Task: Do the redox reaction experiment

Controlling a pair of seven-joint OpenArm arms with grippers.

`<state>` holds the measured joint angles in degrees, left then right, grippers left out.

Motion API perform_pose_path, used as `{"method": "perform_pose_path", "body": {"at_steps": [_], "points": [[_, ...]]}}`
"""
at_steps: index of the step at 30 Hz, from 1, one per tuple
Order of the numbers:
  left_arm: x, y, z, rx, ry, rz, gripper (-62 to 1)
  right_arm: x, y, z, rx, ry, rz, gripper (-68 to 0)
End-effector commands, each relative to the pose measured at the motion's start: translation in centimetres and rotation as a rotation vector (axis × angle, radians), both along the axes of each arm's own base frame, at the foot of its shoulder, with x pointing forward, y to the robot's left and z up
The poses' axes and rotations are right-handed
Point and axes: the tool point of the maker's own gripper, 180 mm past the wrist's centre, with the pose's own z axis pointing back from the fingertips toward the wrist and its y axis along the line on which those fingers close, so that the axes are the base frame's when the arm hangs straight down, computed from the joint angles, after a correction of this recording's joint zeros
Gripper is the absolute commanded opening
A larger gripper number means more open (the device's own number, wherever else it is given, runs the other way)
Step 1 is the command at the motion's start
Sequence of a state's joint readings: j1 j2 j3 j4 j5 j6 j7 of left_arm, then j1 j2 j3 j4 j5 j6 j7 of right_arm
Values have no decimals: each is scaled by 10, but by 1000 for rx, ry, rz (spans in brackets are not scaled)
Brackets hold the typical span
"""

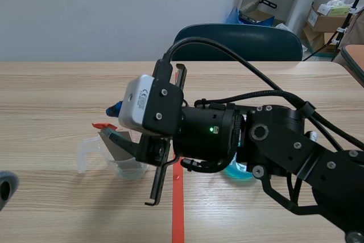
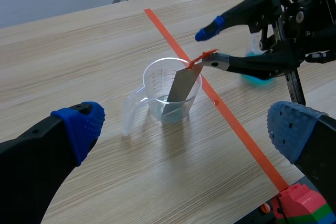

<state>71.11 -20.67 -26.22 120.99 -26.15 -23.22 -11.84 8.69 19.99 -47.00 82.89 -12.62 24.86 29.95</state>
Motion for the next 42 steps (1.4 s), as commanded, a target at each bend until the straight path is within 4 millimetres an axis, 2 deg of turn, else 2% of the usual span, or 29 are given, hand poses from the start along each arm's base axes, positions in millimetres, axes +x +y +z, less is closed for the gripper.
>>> {"method": "perform_pose_path", "body": {"at_steps": [1, 2, 10, 16, 28, 42], "points": [[-1, -4, 3, -25, -4, -5, 14, 4, 1, 17, 41, -34, 4, -645], [-1, -4, 3, -25, -4, -5, 14, 4, 1, 17, 40, -34, 4, -670], [-1, -4, 2, -23, 0, -5, 14, 8, 0, 22, 52, -14, 6, -667], [-1, -4, 2, -23, 0, -5, 14, 27, 0, 31, 31, 87, -22, -667], [-1, -4, 2, -23, 0, -5, 14, 49, 1, 78, -25, 173, -85, -667], [-1, -4, 2, -23, -1, -5, 14, 50, 3, 135, -54, 175, -86, -667]]}}
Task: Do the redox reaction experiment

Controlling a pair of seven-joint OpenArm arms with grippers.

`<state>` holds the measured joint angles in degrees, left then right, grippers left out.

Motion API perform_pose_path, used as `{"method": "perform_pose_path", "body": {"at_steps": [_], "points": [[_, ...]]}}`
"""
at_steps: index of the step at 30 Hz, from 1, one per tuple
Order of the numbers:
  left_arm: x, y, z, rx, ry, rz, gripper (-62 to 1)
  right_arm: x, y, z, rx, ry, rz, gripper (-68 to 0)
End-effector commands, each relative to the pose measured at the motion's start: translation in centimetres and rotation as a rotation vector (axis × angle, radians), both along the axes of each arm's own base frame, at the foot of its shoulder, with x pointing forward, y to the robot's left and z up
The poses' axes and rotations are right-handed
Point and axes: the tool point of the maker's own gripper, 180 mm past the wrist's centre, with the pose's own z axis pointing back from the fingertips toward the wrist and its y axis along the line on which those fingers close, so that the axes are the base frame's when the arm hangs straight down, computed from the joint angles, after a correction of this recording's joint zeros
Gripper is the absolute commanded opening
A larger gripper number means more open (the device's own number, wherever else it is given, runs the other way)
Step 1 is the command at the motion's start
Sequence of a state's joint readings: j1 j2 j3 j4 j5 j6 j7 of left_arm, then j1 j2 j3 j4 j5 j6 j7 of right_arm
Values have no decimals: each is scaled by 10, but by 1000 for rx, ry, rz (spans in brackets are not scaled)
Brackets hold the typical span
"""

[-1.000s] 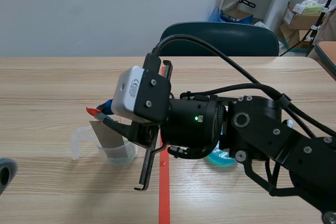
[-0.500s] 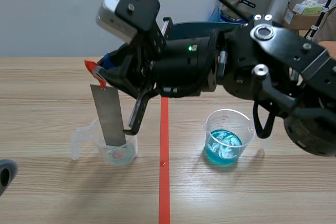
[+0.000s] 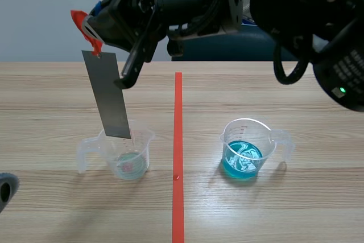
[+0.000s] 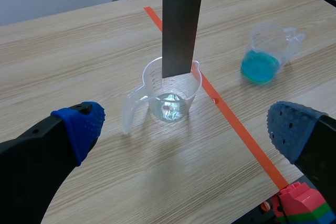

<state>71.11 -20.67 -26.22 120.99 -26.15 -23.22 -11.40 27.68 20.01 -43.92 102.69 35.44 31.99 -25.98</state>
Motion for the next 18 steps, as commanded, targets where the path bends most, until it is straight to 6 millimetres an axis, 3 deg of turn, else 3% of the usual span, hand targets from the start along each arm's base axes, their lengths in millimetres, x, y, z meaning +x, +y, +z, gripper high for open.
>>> {"method": "perform_pose_path", "body": {"at_steps": [1, 9, 18], "points": [[-1, -4, 4, -26, -8, -5, 14, 6, -3, 23, 35, -43, -12, -667], [0, -4, 4, -25, -9, -6, 14, 8, -3, 43, 14, -94, -5, -667], [0, -4, 4, -25, -9, -6, 14, 9, -3, 45, 9, -102, -7, -667]]}}
